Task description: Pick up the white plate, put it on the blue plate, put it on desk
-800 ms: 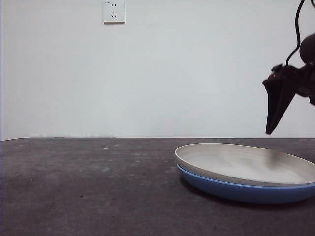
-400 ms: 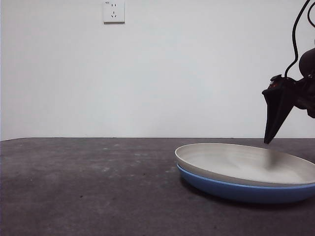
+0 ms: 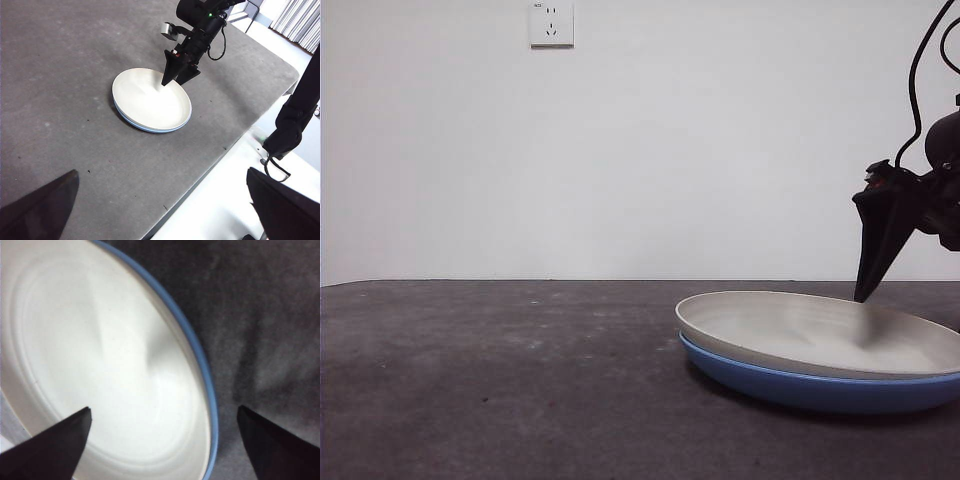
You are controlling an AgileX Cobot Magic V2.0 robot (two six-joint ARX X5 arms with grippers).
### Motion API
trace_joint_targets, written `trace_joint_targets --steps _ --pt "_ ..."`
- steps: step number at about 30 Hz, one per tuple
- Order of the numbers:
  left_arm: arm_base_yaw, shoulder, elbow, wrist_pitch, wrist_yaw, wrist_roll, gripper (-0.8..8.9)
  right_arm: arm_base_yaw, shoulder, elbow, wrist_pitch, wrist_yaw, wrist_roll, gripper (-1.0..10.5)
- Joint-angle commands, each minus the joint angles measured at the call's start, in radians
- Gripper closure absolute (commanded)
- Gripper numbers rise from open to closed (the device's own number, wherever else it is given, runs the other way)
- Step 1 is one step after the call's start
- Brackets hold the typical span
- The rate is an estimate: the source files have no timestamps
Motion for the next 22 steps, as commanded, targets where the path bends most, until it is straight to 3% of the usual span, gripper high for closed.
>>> trace_joint_targets --steps 1,18,22 --pt "-0.004 0.001 0.012 0.011 -0.002 0.002 2.49 0.000 0.029 0.016 0.002 0.002 -0.016 5.6" --pt "-0.004 0.001 0.012 0.056 -0.002 0.002 2.49 0.000 0.041 0.016 -0.011 0.085 -0.008 9.3" --pt "-0.004 0.001 0.012 0.055 -0.002 0.002 2.49 0.000 0.058 0.016 -0.018 0.114 -0.003 9.4"
